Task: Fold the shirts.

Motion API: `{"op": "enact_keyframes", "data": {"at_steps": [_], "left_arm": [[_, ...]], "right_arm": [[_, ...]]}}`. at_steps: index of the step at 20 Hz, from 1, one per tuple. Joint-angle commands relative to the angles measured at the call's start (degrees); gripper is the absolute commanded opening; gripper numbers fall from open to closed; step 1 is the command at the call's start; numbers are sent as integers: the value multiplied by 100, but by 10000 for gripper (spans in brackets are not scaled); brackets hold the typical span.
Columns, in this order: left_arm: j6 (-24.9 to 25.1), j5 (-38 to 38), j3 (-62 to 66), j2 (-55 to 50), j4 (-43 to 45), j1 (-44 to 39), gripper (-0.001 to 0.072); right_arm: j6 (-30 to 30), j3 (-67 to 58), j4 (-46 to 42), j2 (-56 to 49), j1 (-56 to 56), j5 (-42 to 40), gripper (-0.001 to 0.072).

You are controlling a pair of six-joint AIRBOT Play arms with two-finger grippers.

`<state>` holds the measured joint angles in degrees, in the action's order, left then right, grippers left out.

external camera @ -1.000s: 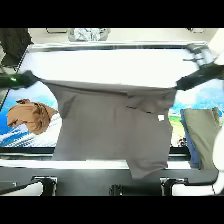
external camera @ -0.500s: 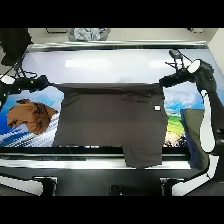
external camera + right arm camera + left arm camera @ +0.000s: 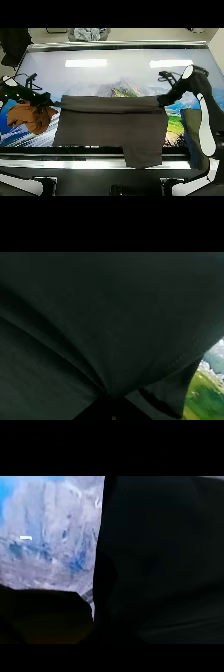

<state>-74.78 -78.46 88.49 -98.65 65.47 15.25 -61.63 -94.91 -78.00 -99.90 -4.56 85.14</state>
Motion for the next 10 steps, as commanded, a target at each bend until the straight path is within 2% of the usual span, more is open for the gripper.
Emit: {"op": "enact_keyframes", "data": {"at_steps": [1, 6, 9, 10], "left_arm": [[-22, -844, -201, -94, 114, -101, 26], [-107, -1027, -363, -98, 122, -105, 26], [-173, -1025, -511, -118, 76, -144, 29], [-173, -1029, -522, -133, 59, -157, 97]], "right_arm": [[-197, 387, -149, 7, 42, -140, 52], [-361, 437, -369, -2, 42, -181, 52], [-422, 686, 2, -4, 59, -273, 53], [-437, 706, 96, -4, 57, -275, 106]]}}
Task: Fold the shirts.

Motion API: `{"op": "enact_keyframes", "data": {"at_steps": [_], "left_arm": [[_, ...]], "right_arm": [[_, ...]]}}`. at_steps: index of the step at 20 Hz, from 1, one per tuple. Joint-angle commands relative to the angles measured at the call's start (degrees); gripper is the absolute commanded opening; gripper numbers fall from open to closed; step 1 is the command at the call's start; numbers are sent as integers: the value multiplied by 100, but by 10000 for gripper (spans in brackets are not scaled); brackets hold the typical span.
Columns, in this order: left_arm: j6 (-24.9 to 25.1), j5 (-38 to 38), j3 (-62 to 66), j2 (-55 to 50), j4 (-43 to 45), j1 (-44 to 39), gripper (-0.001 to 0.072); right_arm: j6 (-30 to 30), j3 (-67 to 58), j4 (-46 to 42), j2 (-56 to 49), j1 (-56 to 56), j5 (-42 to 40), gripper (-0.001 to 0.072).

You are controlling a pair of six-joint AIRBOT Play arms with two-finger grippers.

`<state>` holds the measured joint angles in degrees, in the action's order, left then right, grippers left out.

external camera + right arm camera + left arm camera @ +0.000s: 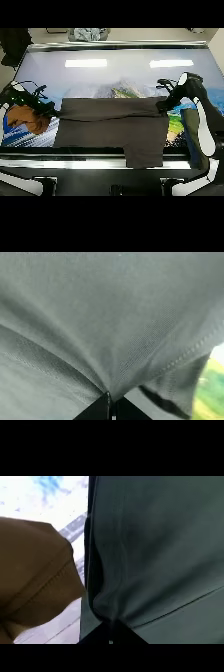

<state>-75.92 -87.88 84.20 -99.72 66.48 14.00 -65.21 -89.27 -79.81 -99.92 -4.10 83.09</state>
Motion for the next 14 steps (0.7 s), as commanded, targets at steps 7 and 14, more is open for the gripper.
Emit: {"op": "enact_keyframes", "data": {"at_steps": [7, 14], "left_arm": [[-166, -170, -245, 844, -39, 352, 453], [-28, 981, -3475, 2341, 111, 492, 451]], "right_arm": [[313, 131, 199, 1051, -772, 944, 505], [463, 2275, -11, 2520, -1099, 496, 497]]}}
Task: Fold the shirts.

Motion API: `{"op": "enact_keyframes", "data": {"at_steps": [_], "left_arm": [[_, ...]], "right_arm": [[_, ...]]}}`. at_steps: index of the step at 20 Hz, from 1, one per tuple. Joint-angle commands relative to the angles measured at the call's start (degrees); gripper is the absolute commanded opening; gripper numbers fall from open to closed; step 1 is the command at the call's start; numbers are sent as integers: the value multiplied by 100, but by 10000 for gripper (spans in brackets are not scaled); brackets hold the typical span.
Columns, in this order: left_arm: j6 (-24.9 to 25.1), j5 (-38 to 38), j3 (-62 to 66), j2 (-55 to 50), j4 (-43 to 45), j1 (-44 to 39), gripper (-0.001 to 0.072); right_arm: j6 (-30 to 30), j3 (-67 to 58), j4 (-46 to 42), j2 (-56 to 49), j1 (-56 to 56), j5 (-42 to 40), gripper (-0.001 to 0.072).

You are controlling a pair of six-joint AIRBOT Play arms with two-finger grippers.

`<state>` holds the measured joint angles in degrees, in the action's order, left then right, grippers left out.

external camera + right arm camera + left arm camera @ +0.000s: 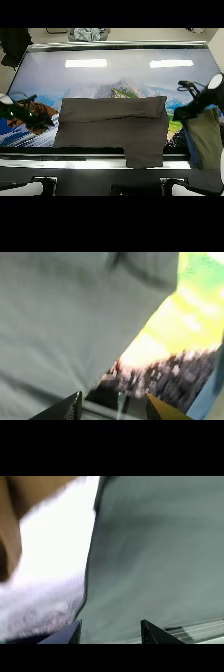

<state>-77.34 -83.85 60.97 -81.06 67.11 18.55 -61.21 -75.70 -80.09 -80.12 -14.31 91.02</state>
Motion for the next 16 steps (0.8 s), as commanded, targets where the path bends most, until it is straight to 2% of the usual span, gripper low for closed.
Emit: {"op": "enact_keyframes", "data": {"at_steps": [1, 3, 11, 14, 16], "left_arm": [[260, 741, -1392, 540, 63, 37, 451], [350, 835, -1495, 549, 275, 35, 451], [339, 933, -1718, 529, 385, 28, 450], [341, 1034, -1956, 525, 236, 15, 428], [323, 1137, -1978, 525, 229, 4, 221]], "right_arm": [[133, 1191, 122, 638, -76, -282, 496], [393, 1537, 269, 782, -76, -173, 497], [363, 1998, 249, 894, -79, -437, 497], [431, 2157, 247, 953, -79, -437, 497], [492, 2378, 247, 1047, -79, -426, 502]]}}
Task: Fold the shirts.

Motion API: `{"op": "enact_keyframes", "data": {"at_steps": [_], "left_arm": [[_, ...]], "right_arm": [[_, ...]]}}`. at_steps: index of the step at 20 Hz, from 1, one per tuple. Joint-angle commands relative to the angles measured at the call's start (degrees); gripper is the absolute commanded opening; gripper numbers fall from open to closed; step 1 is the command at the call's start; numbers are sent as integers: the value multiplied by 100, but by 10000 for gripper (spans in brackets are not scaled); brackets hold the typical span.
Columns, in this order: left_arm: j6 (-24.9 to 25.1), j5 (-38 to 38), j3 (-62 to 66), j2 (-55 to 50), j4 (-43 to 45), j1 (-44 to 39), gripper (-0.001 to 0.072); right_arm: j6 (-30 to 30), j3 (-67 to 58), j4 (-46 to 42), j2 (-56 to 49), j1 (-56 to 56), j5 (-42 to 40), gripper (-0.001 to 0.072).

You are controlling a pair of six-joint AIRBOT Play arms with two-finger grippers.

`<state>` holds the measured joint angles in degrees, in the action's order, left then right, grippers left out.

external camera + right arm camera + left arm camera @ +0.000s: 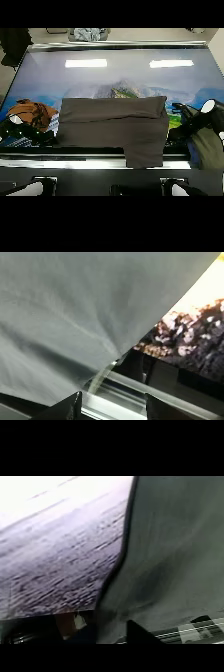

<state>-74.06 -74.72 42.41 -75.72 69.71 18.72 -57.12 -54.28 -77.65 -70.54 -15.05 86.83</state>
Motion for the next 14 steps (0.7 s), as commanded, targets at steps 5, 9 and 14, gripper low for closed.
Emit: {"op": "enact_keyframes", "data": {"at_steps": [5, 9, 14], "left_arm": [[17, 238, -120, 0, -28, -13, 29], [17, 225, -120, 20, -28, -13, 29], [20, 219, -120, 22, -76, -13, 29]], "right_arm": [[133, 1567, 177, 872, -4, -549, 570], [343, 2516, 466, 1025, -4, -951, 567], [339, 2645, 1119, 1025, -2, -1668, 485]]}}
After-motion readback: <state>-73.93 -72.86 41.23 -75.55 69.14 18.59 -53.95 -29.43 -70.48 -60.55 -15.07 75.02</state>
